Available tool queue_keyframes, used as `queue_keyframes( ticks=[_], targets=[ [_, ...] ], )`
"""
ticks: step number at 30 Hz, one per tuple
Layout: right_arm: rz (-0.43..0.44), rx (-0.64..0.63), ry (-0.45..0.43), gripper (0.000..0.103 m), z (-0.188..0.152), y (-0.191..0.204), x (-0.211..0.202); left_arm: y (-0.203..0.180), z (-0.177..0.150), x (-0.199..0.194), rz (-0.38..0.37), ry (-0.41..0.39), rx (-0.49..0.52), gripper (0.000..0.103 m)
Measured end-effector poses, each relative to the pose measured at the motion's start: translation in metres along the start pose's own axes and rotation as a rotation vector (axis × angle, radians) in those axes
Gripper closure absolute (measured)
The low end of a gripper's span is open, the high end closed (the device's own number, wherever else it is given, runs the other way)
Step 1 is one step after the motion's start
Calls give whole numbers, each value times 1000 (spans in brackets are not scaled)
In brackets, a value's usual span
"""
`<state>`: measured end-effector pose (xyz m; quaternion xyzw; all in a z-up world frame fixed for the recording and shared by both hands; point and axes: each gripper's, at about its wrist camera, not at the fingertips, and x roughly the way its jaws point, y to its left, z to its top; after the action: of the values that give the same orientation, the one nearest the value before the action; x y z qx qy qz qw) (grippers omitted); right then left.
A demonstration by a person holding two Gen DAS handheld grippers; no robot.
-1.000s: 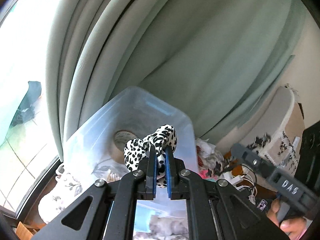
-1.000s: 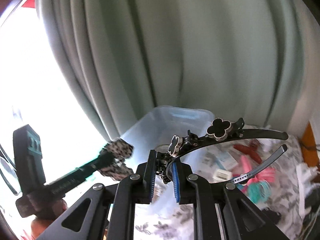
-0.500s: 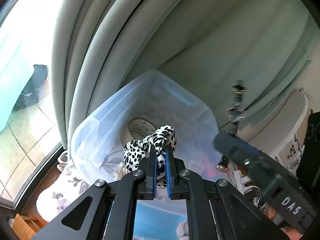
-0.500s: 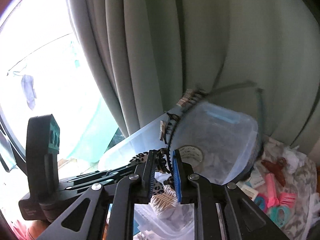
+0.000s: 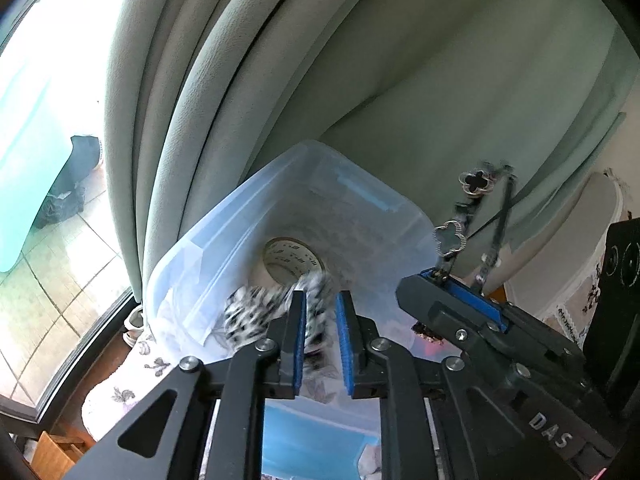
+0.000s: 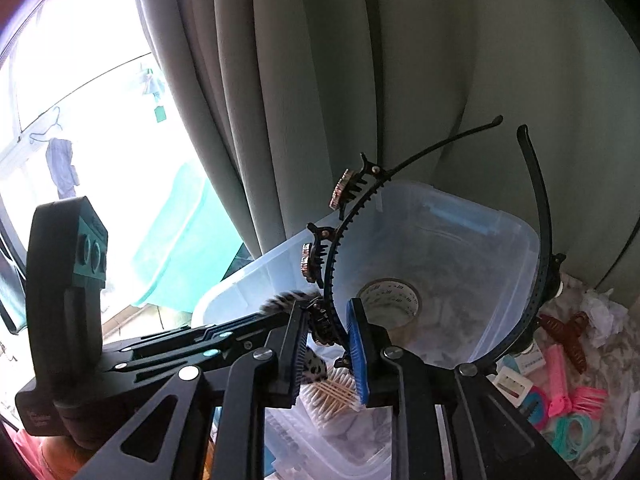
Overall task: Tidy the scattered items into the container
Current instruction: 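Carry scrunchie and headband over the clear box and release both inside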
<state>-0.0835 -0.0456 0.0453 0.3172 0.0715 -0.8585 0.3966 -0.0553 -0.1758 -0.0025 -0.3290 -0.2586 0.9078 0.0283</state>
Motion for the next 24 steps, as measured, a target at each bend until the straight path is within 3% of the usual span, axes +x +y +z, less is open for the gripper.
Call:
queue_keyframes(
  ticks=[1, 3, 5, 7, 18, 24],
  targets=[
    [-11, 15, -2, 68, 1, 1, -5, 2, 1, -1, 0, 0, -6, 88],
    [-23, 54, -10, 41, 2, -4, -12, 7, 2, -3, -2, 0, -18, 82],
    [5, 114, -25, 41, 4, -16, -17, 8, 1, -5, 1, -8, -10, 69],
    [1, 139, -28, 41, 4, -23, -20, 5, -1, -5, 4, -7, -3, 66],
    [-34, 197, -31, 41, 0, -45, -37, -12, -6, 9, 29, 30, 25, 62],
    [-51, 252, -42, 41, -9, -63, -57, -28, -6, -11, 43, 40, 71, 62]
  ],
)
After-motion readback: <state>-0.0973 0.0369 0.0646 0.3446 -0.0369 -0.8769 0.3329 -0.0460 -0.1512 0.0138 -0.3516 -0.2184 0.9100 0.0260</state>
